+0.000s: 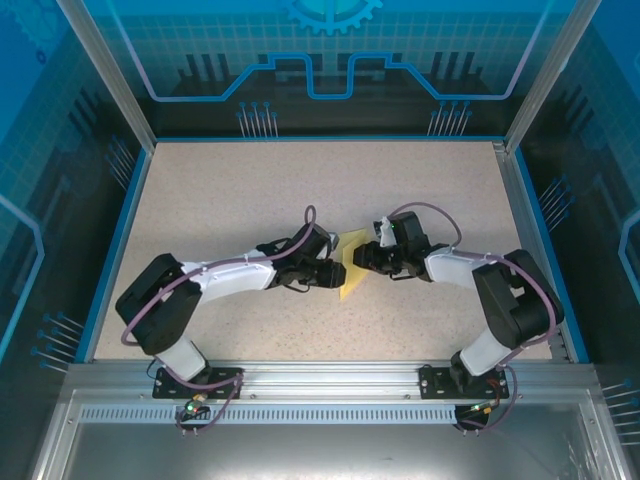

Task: Fold a paper plane with a square sheet of paper (pick it up from the middle)
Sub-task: Turn over the paper at the center of the table.

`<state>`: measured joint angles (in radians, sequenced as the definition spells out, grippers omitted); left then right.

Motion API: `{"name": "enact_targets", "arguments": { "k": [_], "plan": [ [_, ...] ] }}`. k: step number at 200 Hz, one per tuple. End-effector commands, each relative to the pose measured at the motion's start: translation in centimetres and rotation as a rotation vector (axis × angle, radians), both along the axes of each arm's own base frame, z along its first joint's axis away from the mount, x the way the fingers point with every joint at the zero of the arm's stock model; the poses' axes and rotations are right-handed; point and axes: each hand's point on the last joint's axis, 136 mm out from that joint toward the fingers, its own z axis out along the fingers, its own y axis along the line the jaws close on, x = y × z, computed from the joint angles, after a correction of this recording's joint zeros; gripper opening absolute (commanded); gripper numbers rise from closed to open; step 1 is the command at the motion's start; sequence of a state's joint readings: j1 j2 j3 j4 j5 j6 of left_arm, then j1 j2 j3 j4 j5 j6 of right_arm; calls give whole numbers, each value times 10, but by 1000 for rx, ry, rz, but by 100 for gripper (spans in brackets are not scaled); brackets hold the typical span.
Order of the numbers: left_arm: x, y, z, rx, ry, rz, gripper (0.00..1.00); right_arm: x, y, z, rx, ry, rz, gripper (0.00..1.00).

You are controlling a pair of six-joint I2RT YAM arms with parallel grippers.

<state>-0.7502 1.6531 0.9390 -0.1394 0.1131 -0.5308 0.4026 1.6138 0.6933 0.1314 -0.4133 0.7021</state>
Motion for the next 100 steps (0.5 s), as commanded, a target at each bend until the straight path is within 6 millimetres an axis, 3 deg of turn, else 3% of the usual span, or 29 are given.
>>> {"name": "enact_targets", "arguments": {
  "k": [1, 42, 100],
  "plan": [
    [16, -10, 5, -32, -23, -27, 40, 7, 3, -3, 37, 13, 14, 36],
    [26, -13, -11, -16, 1, -29, 40, 15, 8, -12, 45, 32, 19, 42],
    [31, -8, -23, 19, 15, -26, 32, 22, 18, -10, 101, 39, 35, 39]
  ]
}}
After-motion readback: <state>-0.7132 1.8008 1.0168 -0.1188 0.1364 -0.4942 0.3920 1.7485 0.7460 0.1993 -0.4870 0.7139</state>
